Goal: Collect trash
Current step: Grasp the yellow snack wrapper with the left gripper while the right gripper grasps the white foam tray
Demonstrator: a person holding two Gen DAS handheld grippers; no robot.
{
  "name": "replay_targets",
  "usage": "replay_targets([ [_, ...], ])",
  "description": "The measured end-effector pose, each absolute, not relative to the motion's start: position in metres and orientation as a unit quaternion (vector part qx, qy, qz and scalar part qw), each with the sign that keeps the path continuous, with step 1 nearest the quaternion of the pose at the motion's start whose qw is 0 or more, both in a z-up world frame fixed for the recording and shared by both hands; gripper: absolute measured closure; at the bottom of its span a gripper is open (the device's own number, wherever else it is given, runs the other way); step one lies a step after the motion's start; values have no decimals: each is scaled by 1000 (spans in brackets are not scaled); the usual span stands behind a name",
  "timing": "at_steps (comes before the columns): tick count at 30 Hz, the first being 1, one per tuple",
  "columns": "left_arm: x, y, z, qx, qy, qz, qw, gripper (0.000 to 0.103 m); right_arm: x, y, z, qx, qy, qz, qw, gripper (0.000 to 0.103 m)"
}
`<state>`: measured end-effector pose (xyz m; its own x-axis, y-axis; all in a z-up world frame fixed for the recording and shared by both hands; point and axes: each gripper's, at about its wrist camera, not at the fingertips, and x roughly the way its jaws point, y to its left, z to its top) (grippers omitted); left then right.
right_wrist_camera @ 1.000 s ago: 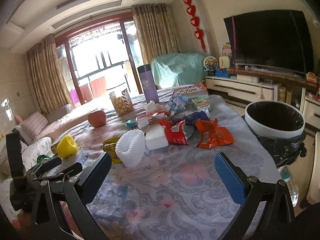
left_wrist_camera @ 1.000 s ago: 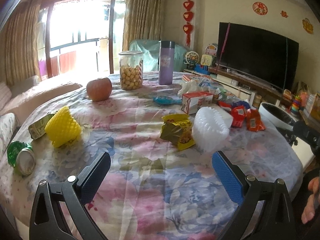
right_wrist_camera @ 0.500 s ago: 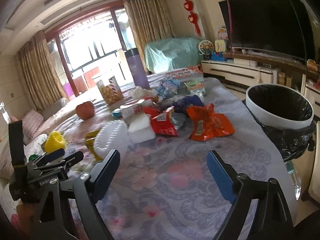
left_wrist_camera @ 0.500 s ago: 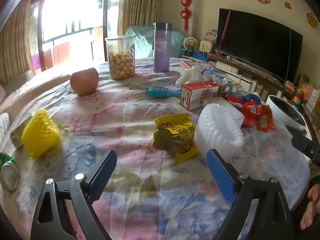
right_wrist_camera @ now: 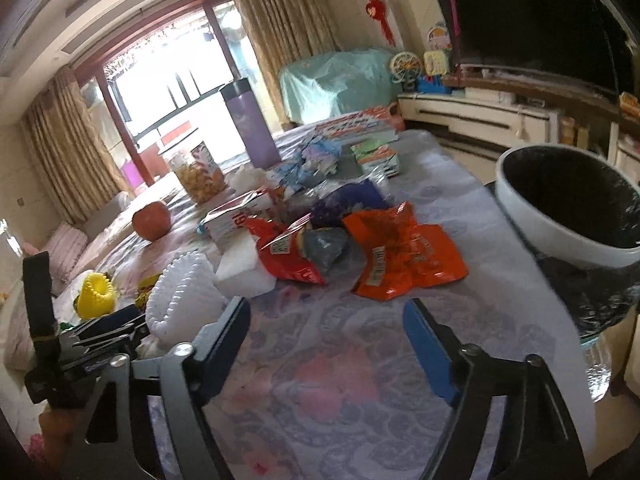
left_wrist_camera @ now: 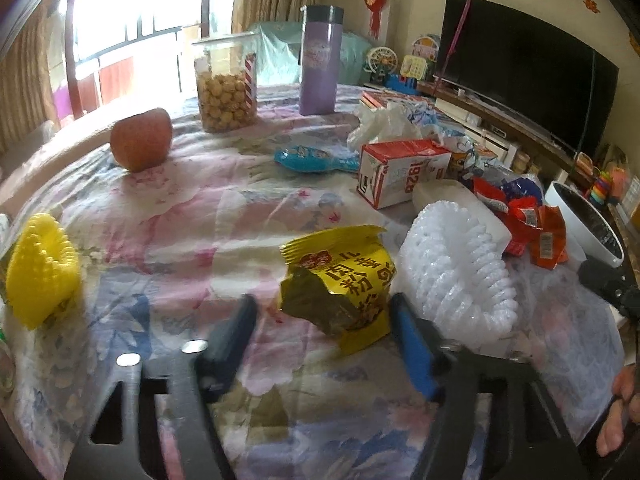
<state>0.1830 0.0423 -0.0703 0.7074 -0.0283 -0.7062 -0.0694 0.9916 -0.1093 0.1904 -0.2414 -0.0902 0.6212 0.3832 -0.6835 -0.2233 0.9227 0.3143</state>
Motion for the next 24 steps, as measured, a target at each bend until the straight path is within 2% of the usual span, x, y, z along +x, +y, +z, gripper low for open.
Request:
replay_targets([
  [1,185,42,-72,-66,385,5,920,71,192,-238,-92,102,405,177,891,29],
  [5,187,45,-72,-71,386,-24,920,103,194,-218,-97,113,417,212,877,41],
  [11,175,59,-69,-63,375,-28,925,103,194,-186,-95,124,417,263,861,43],
  [15,175,72,-71,-92,383,-23,919,103,199,-170,-94,127,420,279,854,43],
  [17,178,79,-72,-109,388,-23,915,102,202,-160,-98,122,426,281,851,46],
  [20,183,81,-70,-112,391,-20,913,92,207,-149,-108,121,445,289,839,71],
  [21,184,81,-69,-113,391,-19,913,78,207,-147,-110,119,448,293,836,86],
  [22,185,81,-67,-115,388,-16,914,62,206,-146,-112,117,449,297,834,88],
  [24,187,80,-62,-120,380,-14,917,49,205,-150,-112,124,447,301,833,90],
])
